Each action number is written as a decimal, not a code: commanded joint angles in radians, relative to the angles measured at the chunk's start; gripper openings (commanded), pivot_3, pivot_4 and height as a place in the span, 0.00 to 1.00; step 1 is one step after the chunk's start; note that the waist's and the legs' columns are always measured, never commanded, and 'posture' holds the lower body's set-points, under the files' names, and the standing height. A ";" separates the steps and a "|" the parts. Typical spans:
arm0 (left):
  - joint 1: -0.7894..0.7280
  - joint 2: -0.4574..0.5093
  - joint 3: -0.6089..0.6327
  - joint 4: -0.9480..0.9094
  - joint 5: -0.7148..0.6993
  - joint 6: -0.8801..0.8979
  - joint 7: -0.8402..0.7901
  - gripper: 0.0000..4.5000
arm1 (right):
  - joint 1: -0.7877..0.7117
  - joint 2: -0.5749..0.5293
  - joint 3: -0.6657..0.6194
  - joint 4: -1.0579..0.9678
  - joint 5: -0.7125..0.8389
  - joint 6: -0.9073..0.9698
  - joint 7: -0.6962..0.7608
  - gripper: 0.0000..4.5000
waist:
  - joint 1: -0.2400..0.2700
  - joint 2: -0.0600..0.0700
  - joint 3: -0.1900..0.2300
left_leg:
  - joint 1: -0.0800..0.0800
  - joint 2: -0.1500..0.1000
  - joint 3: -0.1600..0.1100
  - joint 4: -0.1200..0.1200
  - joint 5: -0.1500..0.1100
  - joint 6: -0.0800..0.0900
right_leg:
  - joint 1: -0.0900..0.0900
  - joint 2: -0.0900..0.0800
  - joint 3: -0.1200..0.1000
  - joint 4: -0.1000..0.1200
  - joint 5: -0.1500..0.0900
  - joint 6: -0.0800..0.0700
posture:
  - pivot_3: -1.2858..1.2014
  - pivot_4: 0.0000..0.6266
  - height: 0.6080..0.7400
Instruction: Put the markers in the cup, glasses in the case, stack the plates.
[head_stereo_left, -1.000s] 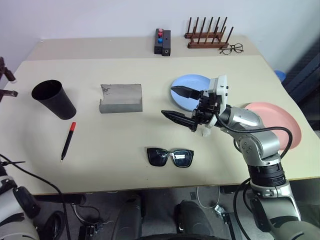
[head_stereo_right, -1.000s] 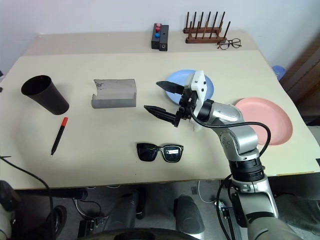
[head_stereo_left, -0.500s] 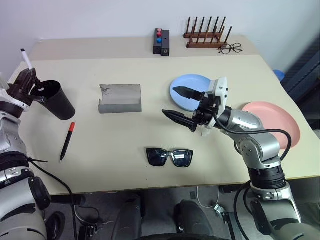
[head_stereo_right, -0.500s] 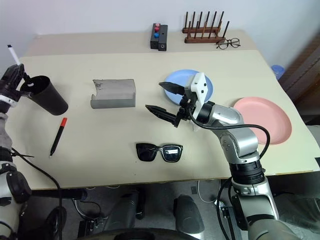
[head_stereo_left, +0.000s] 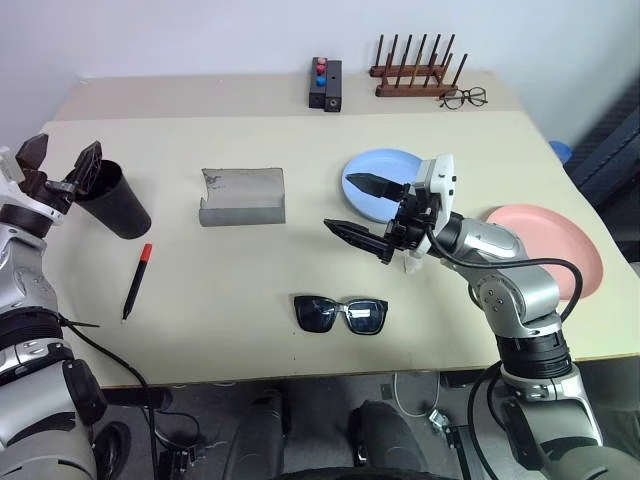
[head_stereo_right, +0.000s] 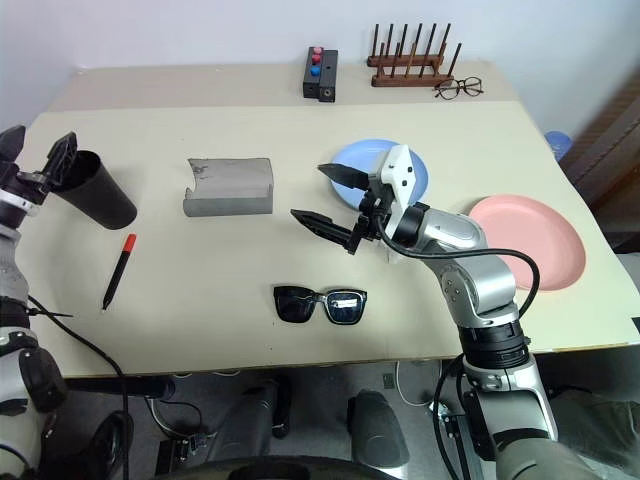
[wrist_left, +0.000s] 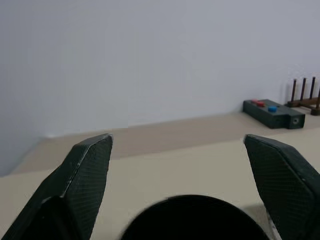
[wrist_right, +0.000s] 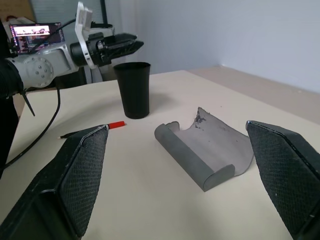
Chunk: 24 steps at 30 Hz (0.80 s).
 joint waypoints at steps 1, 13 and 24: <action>0.044 0.035 -0.021 -0.247 -0.058 0.207 0.032 0.99 | -0.008 0.001 -0.005 -0.030 0.003 -0.019 0.005 1.00 | 0.000 0.000 0.000 | 0.000 0.000 0.000 0.000 0.000 0.000 | 0.000 0.000 0.000 0.000 0.000 0.000 | 0.52 0.24 1.00; 0.215 0.095 -0.022 -1.059 -0.292 1.208 0.527 0.99 | -0.019 -0.058 -0.034 0.029 0.000 -0.041 0.076 1.00 | -0.005 0.000 0.001 | 0.002 0.001 -0.002 0.000 0.000 0.000 | 0.002 0.000 0.001 0.000 0.000 0.000 | 0.52 0.24 1.00; 0.190 -0.050 0.077 -0.965 -0.199 1.691 0.691 0.99 | -0.026 -0.094 -0.036 0.040 0.040 -0.005 0.160 1.00 | 0.000 -0.001 0.002 | 0.002 0.001 -0.003 0.000 0.001 -0.003 | 0.002 0.003 0.001 0.001 0.000 -0.001 | 0.52 0.24 1.00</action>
